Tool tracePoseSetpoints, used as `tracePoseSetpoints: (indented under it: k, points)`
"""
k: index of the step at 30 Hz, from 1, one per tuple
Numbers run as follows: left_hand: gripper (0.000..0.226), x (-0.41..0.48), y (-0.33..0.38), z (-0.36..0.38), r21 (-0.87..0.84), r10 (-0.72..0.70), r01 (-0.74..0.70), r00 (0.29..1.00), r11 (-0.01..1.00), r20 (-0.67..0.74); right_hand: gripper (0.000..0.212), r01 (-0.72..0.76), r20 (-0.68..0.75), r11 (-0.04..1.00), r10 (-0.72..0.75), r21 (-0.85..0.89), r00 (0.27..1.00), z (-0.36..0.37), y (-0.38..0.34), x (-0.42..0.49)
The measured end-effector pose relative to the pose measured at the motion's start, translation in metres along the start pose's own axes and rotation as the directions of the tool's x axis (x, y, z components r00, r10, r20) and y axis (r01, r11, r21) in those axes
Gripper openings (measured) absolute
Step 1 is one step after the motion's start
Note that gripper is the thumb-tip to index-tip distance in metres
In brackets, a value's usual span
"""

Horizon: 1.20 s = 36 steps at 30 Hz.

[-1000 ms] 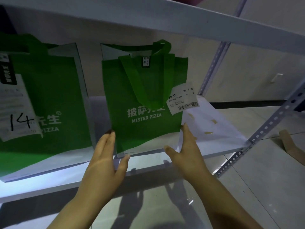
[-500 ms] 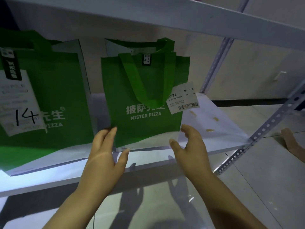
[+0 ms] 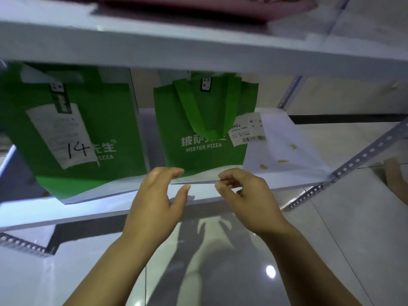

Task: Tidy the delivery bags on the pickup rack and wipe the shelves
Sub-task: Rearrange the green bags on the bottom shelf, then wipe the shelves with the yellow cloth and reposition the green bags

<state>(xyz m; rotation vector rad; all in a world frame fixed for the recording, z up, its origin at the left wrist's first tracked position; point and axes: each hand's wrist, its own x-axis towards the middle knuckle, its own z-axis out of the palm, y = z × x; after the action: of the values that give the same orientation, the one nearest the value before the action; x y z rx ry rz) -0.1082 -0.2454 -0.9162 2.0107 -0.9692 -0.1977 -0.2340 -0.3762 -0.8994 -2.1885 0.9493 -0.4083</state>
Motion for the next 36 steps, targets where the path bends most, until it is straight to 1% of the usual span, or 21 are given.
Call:
tracePoseSetpoints:
  k: [3, 5, 9, 12, 14, 18, 21, 24, 27, 30, 32, 36]
  points:
    - [0.027, -0.002, 0.043, -0.036, 0.011, 0.000, 0.000, 1.000, 1.000, 0.013, 0.019, -0.039, 0.062, 0.999, 0.040, -0.021, 0.997, -0.032, -0.034, -0.014]
    - [0.026, -0.006, 0.075, -0.062, 0.014, -0.023, 0.023, 0.999, 1.000, 0.049, 0.017, -0.046, 0.086, 0.998, 0.049, -0.029, 0.995, -0.057, -0.061, -0.025]
    - [0.025, -0.009, 0.141, -0.115, 0.043, -0.041, 0.037, 0.995, 0.998, 0.093, 0.018, 0.008, 0.084, 0.998, -0.003, -0.056, 0.996, -0.112, -0.120, -0.043]
    - [0.026, -0.006, 0.196, -0.157, 0.056, -0.065, 0.060, 0.994, 0.997, 0.091, 0.020, 0.000, 0.114, 0.998, 0.007, -0.067, 0.993, -0.162, -0.166, -0.050]
    - [0.027, -0.002, 0.233, -0.183, 0.074, -0.055, 0.048, 0.994, 0.996, 0.094, 0.020, -0.011, 0.116, 0.999, 0.014, -0.031, 0.993, -0.197, -0.195, -0.053]
    - [0.025, 0.008, 0.307, -0.227, 0.102, -0.033, 0.023, 0.995, 0.995, 0.099, 0.015, 0.013, 0.073, 1.000, -0.014, 0.023, 0.997, -0.270, -0.247, -0.056]
    - [0.025, 0.021, 0.359, -0.253, 0.140, 0.007, -0.019, 0.996, 0.990, 0.088, 0.017, 0.023, 0.063, 0.998, -0.027, 0.061, 0.998, -0.324, -0.278, -0.055]
    - [0.027, 0.034, 0.410, -0.272, 0.127, 0.036, -0.044, 0.997, 0.991, 0.068, 0.013, 0.063, 0.024, 0.992, -0.066, 0.107, 0.998, -0.375, -0.300, -0.052]
    - [0.026, 0.048, 0.459, -0.283, 0.125, 0.087, -0.093, 0.995, 0.988, 0.054, 0.014, 0.109, -0.037, 0.985, -0.105, 0.134, 0.994, -0.419, -0.314, -0.047]
    - [0.023, 0.062, 0.499, -0.290, 0.147, 0.173, -0.176, 0.984, 0.973, 0.032, 0.013, 0.161, -0.093, 0.978, -0.150, 0.134, 0.984, -0.459, -0.322, -0.040]
    - [0.025, 0.073, 0.521, -0.292, 0.170, 0.239, -0.236, 0.971, 0.957, 0.006, 0.015, 0.197, -0.135, 0.972, -0.180, 0.125, 0.974, -0.482, -0.325, -0.035]
    - [0.024, 0.090, 0.553, -0.290, 0.189, 0.305, -0.294, 0.952, 0.937, -0.031, 0.015, 0.234, -0.213, 0.965, -0.206, 0.121, 0.955, -0.518, -0.325, -0.025]
